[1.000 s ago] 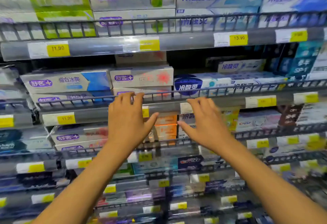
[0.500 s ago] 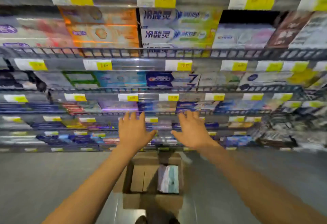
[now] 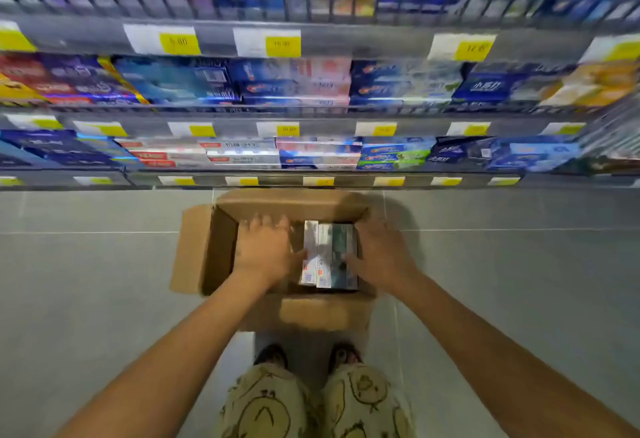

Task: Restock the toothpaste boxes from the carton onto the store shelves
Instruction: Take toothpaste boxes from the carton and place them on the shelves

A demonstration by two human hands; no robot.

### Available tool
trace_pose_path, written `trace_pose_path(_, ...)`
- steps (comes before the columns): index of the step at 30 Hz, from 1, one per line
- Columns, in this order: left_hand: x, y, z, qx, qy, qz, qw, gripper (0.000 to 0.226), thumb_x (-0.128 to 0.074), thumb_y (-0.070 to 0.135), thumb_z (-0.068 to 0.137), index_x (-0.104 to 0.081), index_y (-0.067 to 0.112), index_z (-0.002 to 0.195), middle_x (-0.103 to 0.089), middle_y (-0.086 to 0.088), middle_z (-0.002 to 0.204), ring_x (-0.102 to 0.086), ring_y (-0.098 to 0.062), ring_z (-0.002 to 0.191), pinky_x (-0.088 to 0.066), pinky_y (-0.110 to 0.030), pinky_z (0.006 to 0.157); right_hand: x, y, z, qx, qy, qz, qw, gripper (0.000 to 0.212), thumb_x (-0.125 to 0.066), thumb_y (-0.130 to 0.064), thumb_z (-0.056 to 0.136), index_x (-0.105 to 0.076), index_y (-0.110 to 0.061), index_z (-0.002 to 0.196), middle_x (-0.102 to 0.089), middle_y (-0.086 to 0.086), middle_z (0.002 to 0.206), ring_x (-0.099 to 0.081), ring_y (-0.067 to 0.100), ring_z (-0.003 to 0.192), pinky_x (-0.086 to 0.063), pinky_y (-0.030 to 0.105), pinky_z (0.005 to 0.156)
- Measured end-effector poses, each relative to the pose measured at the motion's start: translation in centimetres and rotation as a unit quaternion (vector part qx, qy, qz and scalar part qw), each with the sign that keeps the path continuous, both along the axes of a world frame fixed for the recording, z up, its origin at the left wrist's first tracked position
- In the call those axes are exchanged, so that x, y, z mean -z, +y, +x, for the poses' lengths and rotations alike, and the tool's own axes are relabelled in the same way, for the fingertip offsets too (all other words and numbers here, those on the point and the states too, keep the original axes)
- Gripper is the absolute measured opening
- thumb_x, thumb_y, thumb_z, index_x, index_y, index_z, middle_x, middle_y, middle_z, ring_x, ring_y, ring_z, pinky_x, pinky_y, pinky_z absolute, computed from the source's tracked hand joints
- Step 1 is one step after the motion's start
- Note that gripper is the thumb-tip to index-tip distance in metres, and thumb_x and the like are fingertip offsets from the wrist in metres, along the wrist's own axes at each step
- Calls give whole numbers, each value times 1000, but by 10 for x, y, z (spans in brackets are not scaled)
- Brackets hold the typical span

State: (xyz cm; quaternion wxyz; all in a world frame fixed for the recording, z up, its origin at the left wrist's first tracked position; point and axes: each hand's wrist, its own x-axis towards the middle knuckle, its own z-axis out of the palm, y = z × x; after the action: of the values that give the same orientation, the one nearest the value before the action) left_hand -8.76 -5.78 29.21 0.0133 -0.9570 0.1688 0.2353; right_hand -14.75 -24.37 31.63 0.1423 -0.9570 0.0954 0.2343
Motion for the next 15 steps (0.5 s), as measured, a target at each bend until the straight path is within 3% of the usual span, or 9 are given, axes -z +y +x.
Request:
trace_pose_path(8,216,-1,17,10,-1,-7,1000,78,-51,67,80,-35,17,138,-44,-15,140,-38,-34,131,-31,-45,106,214,7,24,-17,-22,-16,1000,53,-57,-49,85,-42,-18,127,-49,9,127,-43,25,117,-38,37,97)
trace_pose_path(15,312,-7,32,13,16,-6,1000,82,-52,69,78,-36,16,139,-46,-18,139,-41,-37,128,-33,-46,104,315,7,43,-20,-18,-11,1000,60,-57,-48,86,-38,-16,134,-45,14,133,-40,31,122,-35,41,100)
